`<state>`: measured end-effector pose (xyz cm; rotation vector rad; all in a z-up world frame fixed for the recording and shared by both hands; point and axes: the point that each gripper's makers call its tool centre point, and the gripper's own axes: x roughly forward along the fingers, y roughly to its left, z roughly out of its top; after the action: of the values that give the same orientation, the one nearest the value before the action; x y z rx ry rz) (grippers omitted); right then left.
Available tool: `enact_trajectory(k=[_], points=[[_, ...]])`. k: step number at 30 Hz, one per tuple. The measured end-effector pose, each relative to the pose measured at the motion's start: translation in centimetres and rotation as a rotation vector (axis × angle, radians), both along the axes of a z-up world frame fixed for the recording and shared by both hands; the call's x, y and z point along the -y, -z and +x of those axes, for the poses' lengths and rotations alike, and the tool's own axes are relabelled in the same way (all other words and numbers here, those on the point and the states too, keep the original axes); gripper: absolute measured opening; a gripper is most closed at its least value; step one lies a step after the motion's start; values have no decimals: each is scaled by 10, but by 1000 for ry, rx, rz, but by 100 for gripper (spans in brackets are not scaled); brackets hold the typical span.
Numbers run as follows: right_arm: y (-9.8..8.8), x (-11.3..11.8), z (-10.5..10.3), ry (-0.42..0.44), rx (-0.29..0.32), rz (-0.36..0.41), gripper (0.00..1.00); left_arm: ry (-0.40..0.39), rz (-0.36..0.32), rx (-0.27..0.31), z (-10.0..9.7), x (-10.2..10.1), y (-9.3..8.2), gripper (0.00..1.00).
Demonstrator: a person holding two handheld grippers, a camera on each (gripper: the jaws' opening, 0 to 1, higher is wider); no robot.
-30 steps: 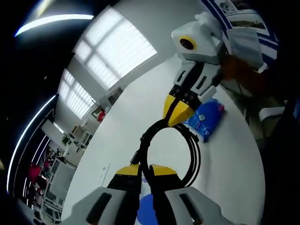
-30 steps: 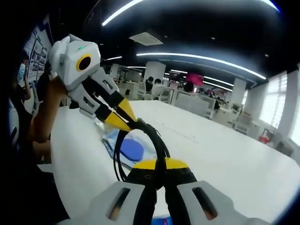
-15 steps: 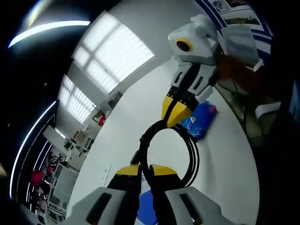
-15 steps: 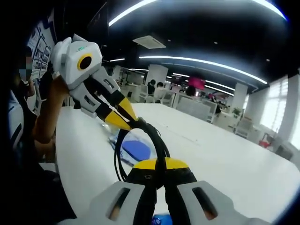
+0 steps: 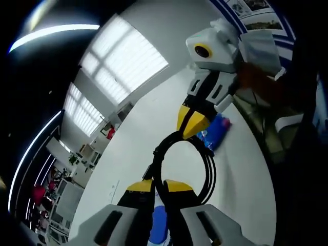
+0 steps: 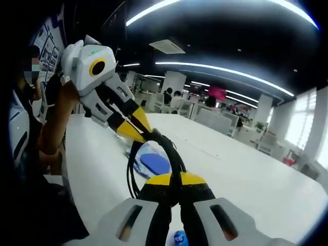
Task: Arrange the tabletop items into an orderly group along one side of the table until the central work area is clear of visible clutter.
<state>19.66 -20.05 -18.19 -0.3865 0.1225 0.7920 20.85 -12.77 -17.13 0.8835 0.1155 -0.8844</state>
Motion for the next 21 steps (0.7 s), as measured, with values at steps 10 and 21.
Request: enact_trajectory(k=[10, 21], points=[[0, -3, -27, -25, 21, -19, 0, 26, -3, 3, -31, -1, 3, 5], [2, -2, -37, -25, 30, -38, 0, 31, -5, 3, -44, -1, 10, 5]])
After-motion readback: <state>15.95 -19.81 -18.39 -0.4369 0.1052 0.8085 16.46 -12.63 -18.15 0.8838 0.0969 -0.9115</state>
